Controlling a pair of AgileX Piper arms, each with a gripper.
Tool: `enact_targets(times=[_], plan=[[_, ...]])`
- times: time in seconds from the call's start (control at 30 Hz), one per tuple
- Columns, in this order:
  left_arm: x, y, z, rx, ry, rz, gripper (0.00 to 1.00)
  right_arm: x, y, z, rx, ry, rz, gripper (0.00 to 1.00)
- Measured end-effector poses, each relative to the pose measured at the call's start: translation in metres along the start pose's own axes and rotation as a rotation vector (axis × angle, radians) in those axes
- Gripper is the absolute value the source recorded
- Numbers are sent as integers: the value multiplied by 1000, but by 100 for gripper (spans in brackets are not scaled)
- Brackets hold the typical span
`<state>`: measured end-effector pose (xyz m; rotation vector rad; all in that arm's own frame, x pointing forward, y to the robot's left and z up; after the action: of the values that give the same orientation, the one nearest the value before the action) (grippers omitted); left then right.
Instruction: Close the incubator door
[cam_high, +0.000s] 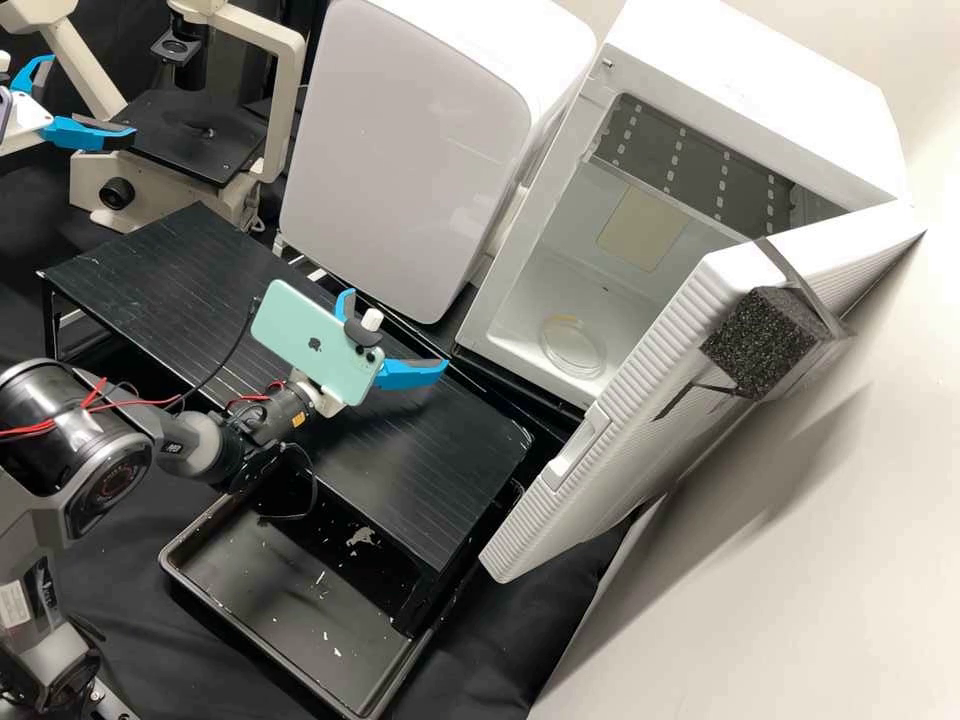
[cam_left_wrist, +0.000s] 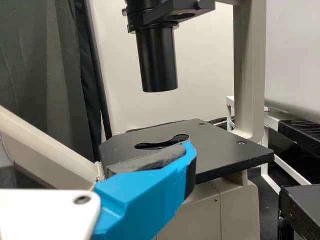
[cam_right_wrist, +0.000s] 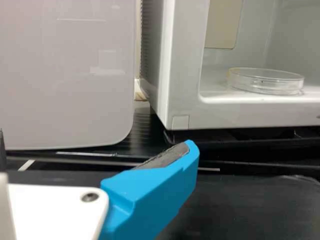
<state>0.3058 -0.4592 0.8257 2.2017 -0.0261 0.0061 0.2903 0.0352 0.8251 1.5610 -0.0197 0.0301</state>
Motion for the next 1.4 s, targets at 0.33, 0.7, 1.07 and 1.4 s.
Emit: enact_targets(times=[0.33, 0.7, 1.07, 1.4], plan=[[0, 0, 0, 0, 0, 0, 100, -82, 31, 22, 38, -1, 200, 100], [0, 0, 0, 0, 0, 0, 100, -158, 77, 54, 55, -126, 498, 100], [0, 0, 0, 0, 0, 0, 100, -149, 110, 94, 108, -275, 589, 100], [0, 0, 0, 0, 0, 0, 100, -120, 122, 114, 65, -326, 584, 100]])
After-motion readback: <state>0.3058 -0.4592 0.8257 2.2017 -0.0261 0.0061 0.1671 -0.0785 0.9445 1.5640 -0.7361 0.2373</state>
